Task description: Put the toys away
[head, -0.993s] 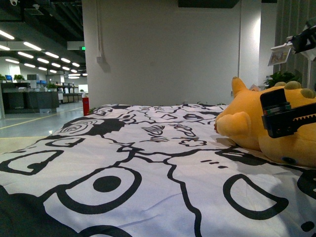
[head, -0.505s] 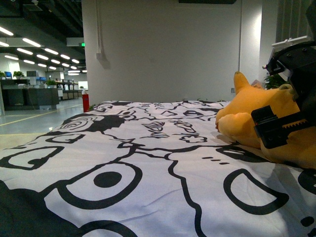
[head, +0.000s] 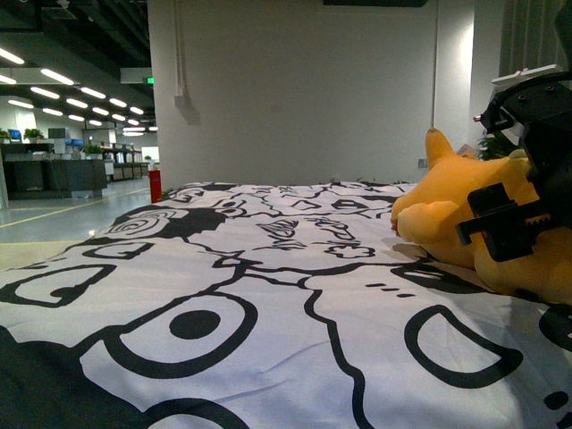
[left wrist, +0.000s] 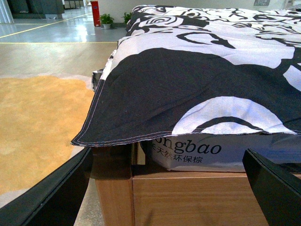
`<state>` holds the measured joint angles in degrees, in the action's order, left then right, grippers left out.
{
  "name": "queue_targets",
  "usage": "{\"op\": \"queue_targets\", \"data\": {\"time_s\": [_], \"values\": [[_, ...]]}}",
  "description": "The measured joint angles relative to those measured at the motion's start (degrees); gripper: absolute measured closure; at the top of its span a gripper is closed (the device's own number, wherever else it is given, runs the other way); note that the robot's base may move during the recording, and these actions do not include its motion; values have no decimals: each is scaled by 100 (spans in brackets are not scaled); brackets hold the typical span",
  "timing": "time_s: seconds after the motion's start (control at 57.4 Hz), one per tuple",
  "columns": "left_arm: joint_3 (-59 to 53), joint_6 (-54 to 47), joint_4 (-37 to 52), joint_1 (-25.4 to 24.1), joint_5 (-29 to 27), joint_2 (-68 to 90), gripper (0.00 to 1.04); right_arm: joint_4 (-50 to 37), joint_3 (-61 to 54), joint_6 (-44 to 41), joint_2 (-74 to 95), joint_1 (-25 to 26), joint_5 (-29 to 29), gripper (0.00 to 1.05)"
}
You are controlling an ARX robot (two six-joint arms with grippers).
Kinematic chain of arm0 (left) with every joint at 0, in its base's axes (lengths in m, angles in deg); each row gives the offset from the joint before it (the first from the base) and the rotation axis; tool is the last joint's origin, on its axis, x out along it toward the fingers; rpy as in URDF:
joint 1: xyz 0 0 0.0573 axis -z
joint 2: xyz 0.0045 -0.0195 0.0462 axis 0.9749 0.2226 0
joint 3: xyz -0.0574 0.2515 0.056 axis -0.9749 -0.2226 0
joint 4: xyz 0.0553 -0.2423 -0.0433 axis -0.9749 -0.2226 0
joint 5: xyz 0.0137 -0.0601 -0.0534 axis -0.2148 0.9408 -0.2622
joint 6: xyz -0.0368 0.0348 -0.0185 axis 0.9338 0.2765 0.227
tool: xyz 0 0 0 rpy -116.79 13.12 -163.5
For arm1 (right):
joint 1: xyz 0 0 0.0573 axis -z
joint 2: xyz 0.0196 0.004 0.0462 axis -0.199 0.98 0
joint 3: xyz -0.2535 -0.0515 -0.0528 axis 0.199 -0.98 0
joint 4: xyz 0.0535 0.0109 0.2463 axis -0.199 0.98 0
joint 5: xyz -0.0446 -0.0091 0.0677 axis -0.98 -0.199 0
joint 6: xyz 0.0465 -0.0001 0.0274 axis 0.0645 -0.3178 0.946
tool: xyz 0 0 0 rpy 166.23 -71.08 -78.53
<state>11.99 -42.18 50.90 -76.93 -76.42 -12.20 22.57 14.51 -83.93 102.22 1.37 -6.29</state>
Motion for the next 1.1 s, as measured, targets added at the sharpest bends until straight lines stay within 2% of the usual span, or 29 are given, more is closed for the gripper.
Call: {"op": "queue_targets", "data": {"time_s": [0.192,0.331,0.401,0.575,0.819,1.097], "values": [[0,0,0,0,-2,0,6,-79,-94,48,-190,22,391,72],[0,0,0,0,-2,0,6,-120,-232,227,-590,160,1027,89],[0,0,0,0,-2,0,6,-201,-393,356,-999,330,1587,96],[0,0,0,0,-2,0,6,-387,-756,793,-1884,826,2669,98],[0,0,0,0,0,0,6,-682,-1652,1720,-3250,1912,4352,98],[0,0,0,0,0,0,6,-800,-2887,2387,-4736,2647,5180,98]]}}
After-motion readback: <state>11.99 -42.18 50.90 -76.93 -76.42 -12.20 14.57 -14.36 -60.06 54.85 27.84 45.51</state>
